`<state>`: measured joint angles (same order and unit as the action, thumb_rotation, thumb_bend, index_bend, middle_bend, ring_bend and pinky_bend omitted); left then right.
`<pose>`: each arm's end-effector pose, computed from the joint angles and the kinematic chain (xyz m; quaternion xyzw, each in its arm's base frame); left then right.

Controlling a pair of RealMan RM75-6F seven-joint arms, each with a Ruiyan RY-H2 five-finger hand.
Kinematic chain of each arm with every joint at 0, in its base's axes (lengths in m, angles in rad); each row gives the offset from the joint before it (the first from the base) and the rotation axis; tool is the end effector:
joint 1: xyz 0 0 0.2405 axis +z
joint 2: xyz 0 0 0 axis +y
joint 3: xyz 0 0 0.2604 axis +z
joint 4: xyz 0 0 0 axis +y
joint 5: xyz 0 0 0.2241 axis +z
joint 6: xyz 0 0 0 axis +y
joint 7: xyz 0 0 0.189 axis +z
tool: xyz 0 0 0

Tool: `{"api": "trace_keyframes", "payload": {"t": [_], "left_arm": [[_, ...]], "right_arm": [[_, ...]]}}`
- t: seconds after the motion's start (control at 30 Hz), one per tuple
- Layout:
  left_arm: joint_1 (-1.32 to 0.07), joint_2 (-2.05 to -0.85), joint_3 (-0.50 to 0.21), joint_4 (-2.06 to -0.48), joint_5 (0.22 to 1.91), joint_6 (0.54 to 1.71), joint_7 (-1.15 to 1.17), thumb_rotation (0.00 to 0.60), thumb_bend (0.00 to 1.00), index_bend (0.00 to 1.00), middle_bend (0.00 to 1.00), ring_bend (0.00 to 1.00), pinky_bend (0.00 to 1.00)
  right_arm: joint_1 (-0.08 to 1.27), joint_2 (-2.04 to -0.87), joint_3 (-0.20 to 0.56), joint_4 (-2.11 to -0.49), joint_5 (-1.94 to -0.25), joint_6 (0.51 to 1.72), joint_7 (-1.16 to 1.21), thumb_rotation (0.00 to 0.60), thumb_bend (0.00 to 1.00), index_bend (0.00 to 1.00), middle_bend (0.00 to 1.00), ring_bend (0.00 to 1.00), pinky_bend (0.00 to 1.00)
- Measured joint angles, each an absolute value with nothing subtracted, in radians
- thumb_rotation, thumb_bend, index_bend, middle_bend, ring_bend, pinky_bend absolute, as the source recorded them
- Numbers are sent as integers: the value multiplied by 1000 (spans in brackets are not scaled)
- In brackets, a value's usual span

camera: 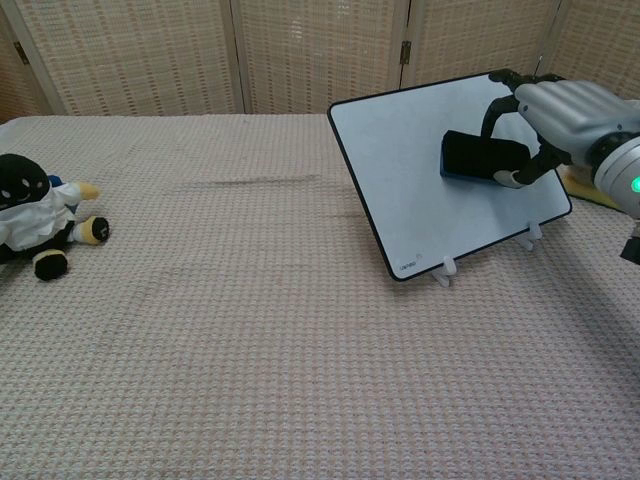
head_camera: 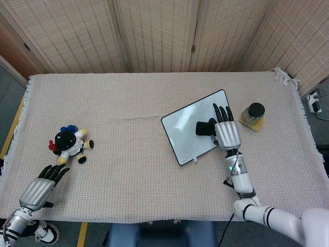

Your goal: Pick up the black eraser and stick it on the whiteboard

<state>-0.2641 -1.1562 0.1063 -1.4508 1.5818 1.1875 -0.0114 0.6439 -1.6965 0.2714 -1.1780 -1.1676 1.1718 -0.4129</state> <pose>-0.3427 0.2410 0.0753 -0.7440 -0.3925 -0.2615 0.4734 -0.1947 -0.4225 -0.0095 0.6527 -0.3113 0.3824 0.5752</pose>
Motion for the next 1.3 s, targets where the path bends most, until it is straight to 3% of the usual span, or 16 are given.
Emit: {"api": "trace_keyframes", "payload": {"t": [0.33,0.53,0.73,0.93,1.07,1.3], "left_arm": [[-267,-1159,100,-1443,1569,1181,-23,600,210,40,37,26,0],[-264,-1156,102,-1444,1574,1192,-27,600,210,40,37,26,0],[-256,-1155,102,-1445,1579,1210,-15,600,209,39,37,26,0],[-234,-1152,101,-1463,1582,1255,21,600,210,25,37,25,0],[-211,-1147,97,-1487,1585,1306,44,600,210,17,37,25,0],[-156,-1152,90,-1534,1609,1422,131,600,210,8,37,25,0]], "right_arm": [[659,-1728,267,-1117,-1217,1194,-373,600,324,53,0,2,0],[641,-1694,260,-1178,-1228,1217,-382,600,324,11,0,0,0],[569,-1592,223,-1359,-1253,1279,-388,600,324,0,0,0,0],[417,-1392,124,-1647,-1286,1380,-384,600,324,0,0,0,0],[278,-1214,-1,-1791,-1320,1445,-363,600,324,0,0,0,0],[77,-1128,-143,-1785,-1438,1606,-283,600,324,0,0,0,0]]}}
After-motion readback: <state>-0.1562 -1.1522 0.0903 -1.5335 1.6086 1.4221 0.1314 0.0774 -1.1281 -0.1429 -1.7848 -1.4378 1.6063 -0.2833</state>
